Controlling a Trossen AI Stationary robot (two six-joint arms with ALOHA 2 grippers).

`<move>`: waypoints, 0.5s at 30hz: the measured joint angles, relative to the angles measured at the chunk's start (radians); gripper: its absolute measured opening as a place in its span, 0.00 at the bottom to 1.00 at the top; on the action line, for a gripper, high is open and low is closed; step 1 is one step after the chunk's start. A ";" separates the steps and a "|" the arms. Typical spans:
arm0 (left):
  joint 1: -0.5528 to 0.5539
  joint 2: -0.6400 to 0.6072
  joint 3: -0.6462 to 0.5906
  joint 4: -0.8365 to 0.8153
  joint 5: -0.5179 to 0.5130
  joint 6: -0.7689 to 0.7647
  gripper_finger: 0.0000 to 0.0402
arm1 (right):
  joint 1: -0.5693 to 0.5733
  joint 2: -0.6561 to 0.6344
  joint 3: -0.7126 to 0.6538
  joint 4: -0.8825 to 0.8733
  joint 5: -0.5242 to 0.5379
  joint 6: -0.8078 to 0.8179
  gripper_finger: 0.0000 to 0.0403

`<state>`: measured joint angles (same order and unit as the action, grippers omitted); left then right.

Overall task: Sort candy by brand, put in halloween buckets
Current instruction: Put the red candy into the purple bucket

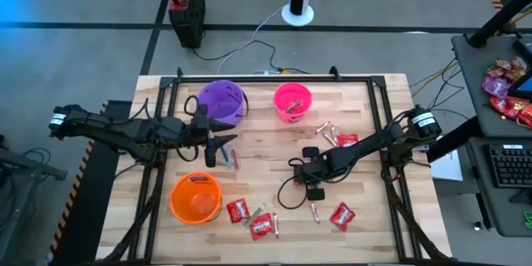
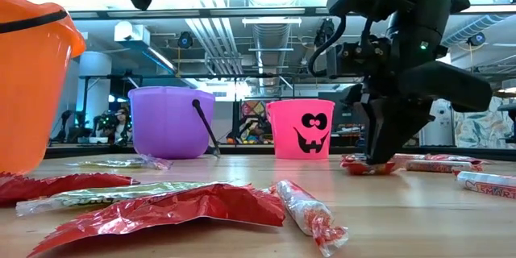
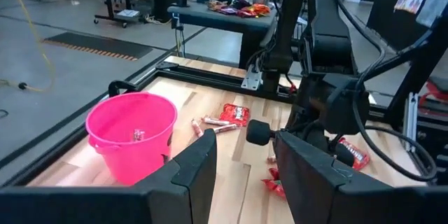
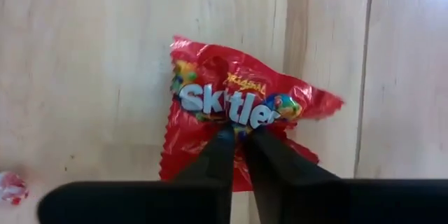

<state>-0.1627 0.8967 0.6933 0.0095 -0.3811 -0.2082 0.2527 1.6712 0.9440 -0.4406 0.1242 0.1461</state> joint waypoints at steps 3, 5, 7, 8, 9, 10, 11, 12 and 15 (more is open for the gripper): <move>-0.001 0.000 0.000 0.012 0.000 -0.041 0.33 | 0.002 -0.016 -0.006 0.002 0.035 -0.036 0.03; -0.006 0.000 0.000 0.025 0.000 -0.071 0.33 | 0.002 -0.027 -0.014 0.017 0.055 -0.057 0.03; -0.016 0.006 0.000 0.060 -0.002 -0.086 0.33 | 0.003 -0.040 -0.033 0.056 0.060 -0.069 0.03; -0.023 0.012 0.000 0.081 -0.001 -0.088 0.33 | 0.004 -0.048 -0.049 0.090 0.061 -0.077 0.02; -0.031 0.019 0.000 0.105 -0.002 -0.086 0.33 | 0.005 -0.057 -0.069 0.136 0.061 -0.085 0.02; -0.039 0.029 0.000 0.131 -0.001 -0.080 0.33 | 0.009 -0.068 -0.095 0.194 0.061 -0.092 0.02; -0.049 0.041 0.000 0.157 -0.001 -0.073 0.33 | 0.012 -0.078 -0.123 0.259 0.061 -0.099 0.02; -0.057 0.054 0.000 0.183 -0.002 -0.066 0.33 | 0.014 -0.088 -0.151 0.329 0.060 -0.106 0.02; -0.085 0.097 0.000 0.242 -0.001 -0.041 0.33 | 0.016 -0.113 -0.230 0.505 0.060 -0.113 0.02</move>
<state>-0.2476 0.9937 0.6933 0.2511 -0.3824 -0.2495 0.2684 1.5583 0.7143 0.0649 0.1841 0.0334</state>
